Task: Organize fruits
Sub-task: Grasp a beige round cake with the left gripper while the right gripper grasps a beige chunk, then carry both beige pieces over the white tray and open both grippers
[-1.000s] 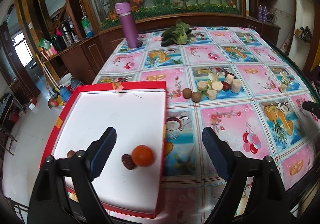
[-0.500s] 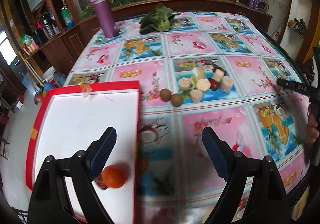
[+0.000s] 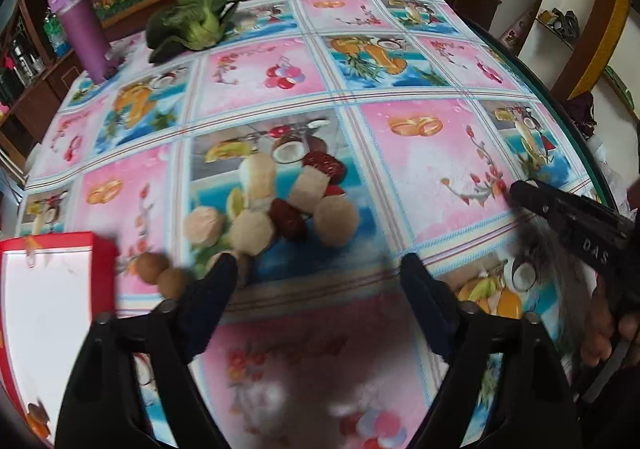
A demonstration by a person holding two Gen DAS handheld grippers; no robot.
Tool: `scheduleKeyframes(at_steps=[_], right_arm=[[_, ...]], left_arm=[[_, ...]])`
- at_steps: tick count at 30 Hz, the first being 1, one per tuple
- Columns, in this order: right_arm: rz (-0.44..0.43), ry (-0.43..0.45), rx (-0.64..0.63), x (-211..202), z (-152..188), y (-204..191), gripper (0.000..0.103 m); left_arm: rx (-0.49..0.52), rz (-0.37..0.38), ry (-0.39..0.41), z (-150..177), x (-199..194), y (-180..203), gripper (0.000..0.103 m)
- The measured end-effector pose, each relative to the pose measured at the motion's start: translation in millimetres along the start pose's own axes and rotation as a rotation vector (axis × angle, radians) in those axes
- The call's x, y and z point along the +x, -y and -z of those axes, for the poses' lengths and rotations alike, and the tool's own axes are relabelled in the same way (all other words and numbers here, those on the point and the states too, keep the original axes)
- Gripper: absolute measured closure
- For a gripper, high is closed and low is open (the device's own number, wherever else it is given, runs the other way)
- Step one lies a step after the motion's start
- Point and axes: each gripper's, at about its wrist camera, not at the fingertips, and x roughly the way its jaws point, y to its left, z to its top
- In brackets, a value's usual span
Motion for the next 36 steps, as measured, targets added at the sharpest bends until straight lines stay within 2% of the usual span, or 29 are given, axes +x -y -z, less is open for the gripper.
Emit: scheduleKeyframes(at_steps=[1,5,7,11,13,15,21,26,32,36], right_arm=[[0.001,0.001,-0.003,0.1,0.3,-0.5,0.080],[-0.016,-0.003,-0.004,0.6,0.3,-1.4,0.080],[-0.022,-0.005,-0.004,0.6,0.6,-1.6,0.080],[-0.029,-0.010,-0.004,0.8,0.8,-2.2,0.080],[-0.030,-0.012,-0.007,0.9,1.0,-2.4,0.080],[-0.032,-0.014,-0.010,0.9,0.9,-2.5,0.080],[-0.031,-0.015,-0.013,0.5,1.0,-2.6,0.079],[-0.027,-0.020,-0.034,0.0,1.9,-4.8,0.079],[0.002,-0.005,-0.074,0.0,4.9,-9.8,0.079],[0.050,0.018,-0.130,1.7,7.9,-17.7,0.081]], left_arm=[[0.001,0.006,-0.005,-1.4,3.9,1.4,0.033],[-0.001,-0.022,0.016,-8.3,10.8,5.5,0.039],[-0.018,-0.014,0.009,-11.7,15.7,3.5,0.051],[-0.007,-0.028,0.016,-11.6,22.2,6.4,0.061],[0.006,-0.022,0.024,-10.8,20.6,9.9,0.071],[0.006,-0.018,0.026,-10.8,20.3,11.8,0.075],[-0.017,-0.017,0.039,-4.5,13.9,11.3,0.075],[-0.014,-0.072,0.084,8.3,-8.3,8.6,0.075],[0.002,-0.220,0.173,26.6,-43.0,-2.9,0.075],[-0.013,-0.284,0.209,34.5,-61.2,-14.7,0.075]])
